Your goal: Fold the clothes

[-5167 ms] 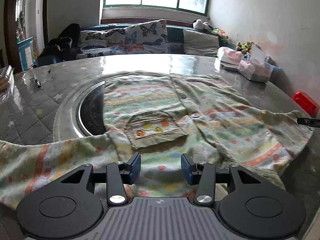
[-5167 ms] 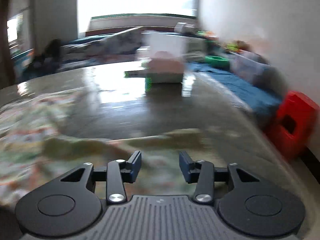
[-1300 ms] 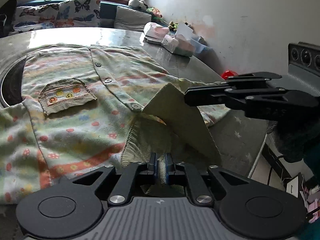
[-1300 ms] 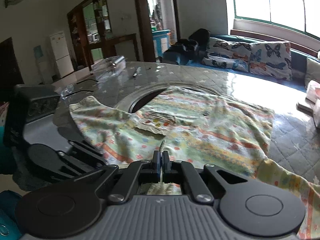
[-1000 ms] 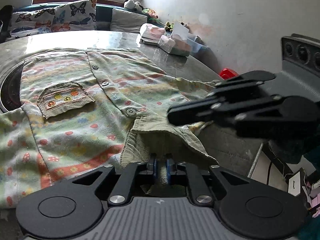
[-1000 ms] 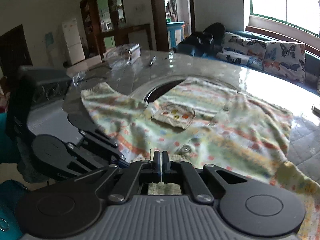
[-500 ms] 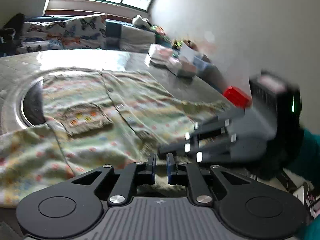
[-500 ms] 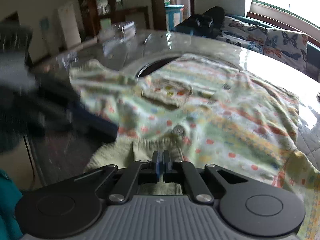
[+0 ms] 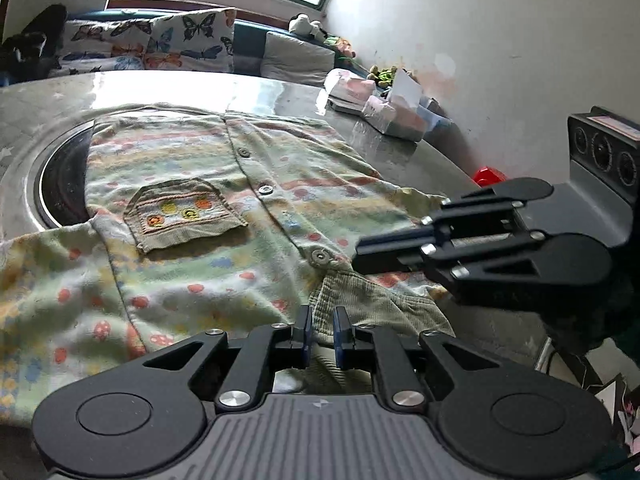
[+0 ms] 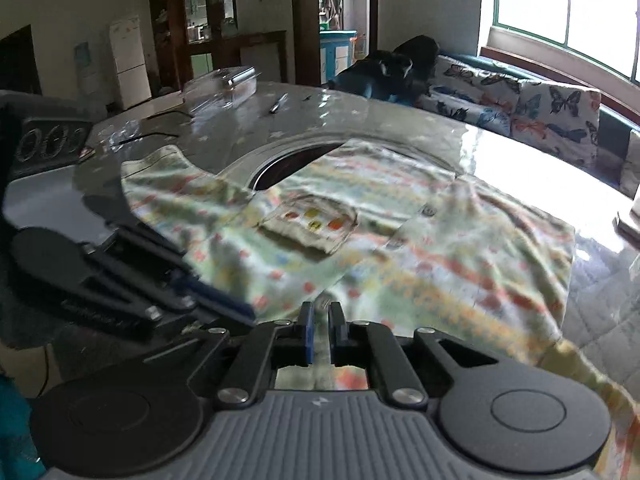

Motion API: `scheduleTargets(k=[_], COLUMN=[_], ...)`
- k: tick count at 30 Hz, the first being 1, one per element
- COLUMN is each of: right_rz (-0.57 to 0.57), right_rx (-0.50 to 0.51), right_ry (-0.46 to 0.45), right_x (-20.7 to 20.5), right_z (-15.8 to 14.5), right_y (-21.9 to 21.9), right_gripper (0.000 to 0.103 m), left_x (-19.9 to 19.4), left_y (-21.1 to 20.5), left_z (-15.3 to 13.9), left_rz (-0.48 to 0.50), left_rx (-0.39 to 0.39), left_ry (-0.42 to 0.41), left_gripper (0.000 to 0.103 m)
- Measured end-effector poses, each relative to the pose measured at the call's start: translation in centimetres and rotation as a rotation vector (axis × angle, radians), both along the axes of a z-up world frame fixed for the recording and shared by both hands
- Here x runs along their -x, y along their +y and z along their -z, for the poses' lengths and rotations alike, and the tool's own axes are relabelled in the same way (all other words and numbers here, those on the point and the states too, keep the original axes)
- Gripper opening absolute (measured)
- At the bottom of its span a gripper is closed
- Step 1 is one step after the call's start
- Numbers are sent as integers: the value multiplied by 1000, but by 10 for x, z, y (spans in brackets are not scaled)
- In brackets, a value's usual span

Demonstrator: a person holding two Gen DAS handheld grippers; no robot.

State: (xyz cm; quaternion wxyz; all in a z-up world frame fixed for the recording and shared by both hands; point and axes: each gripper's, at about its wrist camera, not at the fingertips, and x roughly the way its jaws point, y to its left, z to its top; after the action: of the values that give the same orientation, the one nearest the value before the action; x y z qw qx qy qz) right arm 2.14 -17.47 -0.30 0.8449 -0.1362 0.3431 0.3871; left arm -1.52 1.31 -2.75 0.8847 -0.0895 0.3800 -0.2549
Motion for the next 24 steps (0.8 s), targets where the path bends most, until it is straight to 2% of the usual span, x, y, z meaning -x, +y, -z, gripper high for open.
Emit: scheduleTargets(k=[4,6,10,17,20,24], right_rz=[6,8,20,21,19,23], right_rx=[-13,-2,13,35,33,27], right_ry=[0,5,13,0,-6,-1], right_x=[-11,-13,-14,-9,-7,-8], right_z=[3,7,17,22,24,24], right_y=[9,13,15,15,14,11], right_gripper=[8,8,9,13,14,15], left_x=[-3,-10,-29,-42,-38,-36], left_y=[8,16,35,45,52,51], left_z=[-13,-19,-15,-2,1,-1], left_rz=[-40,-100,-222,-349,-369,-392], left_rx=[4,-1,-11,-187,-208,-234], left_ry=[-41,-64,-50,-48,-55,-63], left_gripper=[13,13,12,10,5,5])
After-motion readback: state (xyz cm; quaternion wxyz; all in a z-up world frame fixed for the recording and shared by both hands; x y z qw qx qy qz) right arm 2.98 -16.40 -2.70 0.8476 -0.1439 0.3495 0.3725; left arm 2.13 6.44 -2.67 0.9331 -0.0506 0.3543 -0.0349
